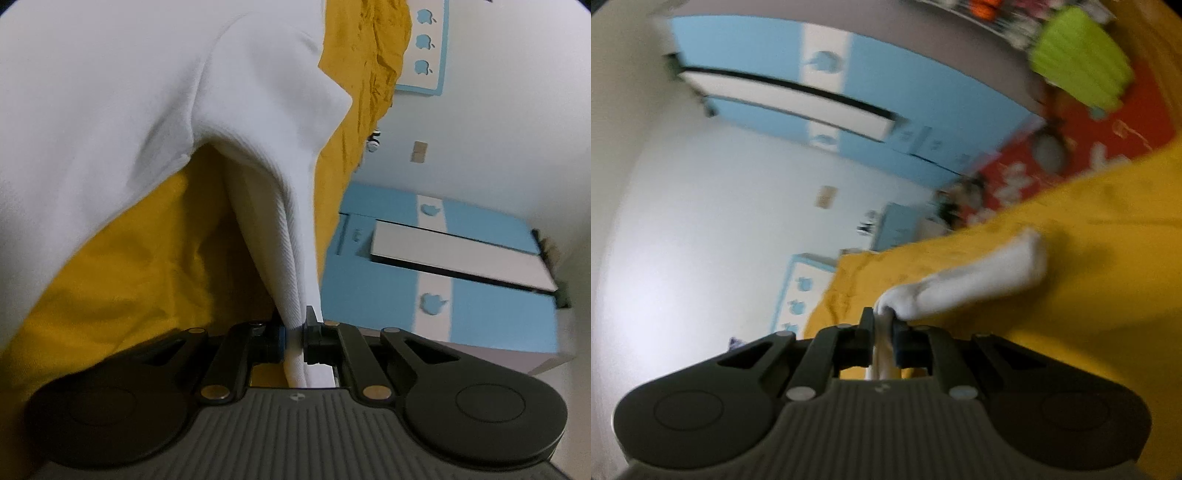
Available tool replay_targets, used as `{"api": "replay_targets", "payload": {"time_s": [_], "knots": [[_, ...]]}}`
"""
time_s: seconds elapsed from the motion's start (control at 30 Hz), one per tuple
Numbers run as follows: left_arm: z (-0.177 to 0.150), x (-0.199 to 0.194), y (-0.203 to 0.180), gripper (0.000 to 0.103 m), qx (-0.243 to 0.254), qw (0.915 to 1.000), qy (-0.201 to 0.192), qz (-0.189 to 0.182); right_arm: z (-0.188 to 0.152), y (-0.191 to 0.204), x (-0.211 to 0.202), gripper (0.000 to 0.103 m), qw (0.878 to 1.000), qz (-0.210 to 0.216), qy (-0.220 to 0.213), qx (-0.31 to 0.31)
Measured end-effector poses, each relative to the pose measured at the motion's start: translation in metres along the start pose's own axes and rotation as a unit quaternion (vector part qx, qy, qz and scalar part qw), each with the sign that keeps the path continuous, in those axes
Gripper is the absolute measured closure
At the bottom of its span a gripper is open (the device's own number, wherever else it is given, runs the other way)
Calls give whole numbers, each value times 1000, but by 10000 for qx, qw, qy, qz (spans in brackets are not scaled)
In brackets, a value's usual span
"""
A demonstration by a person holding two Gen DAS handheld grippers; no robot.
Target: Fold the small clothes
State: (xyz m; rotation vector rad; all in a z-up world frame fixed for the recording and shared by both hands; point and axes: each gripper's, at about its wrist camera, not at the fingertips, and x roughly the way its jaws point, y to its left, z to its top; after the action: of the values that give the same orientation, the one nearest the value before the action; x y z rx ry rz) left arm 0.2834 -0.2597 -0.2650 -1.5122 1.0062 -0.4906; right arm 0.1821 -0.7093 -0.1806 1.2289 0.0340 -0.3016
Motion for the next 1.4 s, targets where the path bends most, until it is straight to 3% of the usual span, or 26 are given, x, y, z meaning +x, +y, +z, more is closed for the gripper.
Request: {"api": "replay_targets", "payload": {"time_s": [0.03,0.07,0.1,0.13,0.27,0.43,0.57,0.8,0.97,1.1,1.2,1.3,1.37,1.4], "knots": [[1,1,2,93,-85,9999,81,-50,0,6,-1,99,9999,97,-4,-114],[2,1,3,83,-145,9997,174,-51,0,14,-1,99,9995,198,-8,-259],[4,2,2,60,-123,9995,291,-20,0,22,0,99,9988,281,-14,-407],[4,0,1,49,-4,9993,373,32,-1,29,0,99,9981,335,-21,-523],[-1,-14,-20,27,822,9946,586,231,-3,53,0,99,9953,427,4,-870],[7,-37,-47,25,1782,9772,1152,-40,-9,89,-6,99,9869,574,83,-1509],[12,-75,-68,25,2466,9616,1178,243,-20,129,-7,99,9739,810,166,-2114],[21,-171,-94,26,4102,9055,427,996,-64,205,-7,99,9466,1328,447,-2902],[30,-219,-103,28,4624,8762,-104,1356,-125,266,-10,99,9131,1712,706,-3632],[28,-257,-110,28,5020,8515,-411,1458,-187,309,-16,99,8772,2006,965,-4254],[32,-280,-112,28,5041,8474,-584,1560,-235,334,-19,99,8570,2172,1155,-4527],[43,-310,-113,28,4937,8501,-834,1632,-291,354,-24,99,8308,2318,1369,-4872],[51,-336,-114,28,4872,8517,-1073,1604,-334,362,-29,99,8069,2417,1569,-5157],[54,-351,-115,28,4865,8492,-1226,1647,-364,365,-31,99,7861,2456,1658,-5423]]}}
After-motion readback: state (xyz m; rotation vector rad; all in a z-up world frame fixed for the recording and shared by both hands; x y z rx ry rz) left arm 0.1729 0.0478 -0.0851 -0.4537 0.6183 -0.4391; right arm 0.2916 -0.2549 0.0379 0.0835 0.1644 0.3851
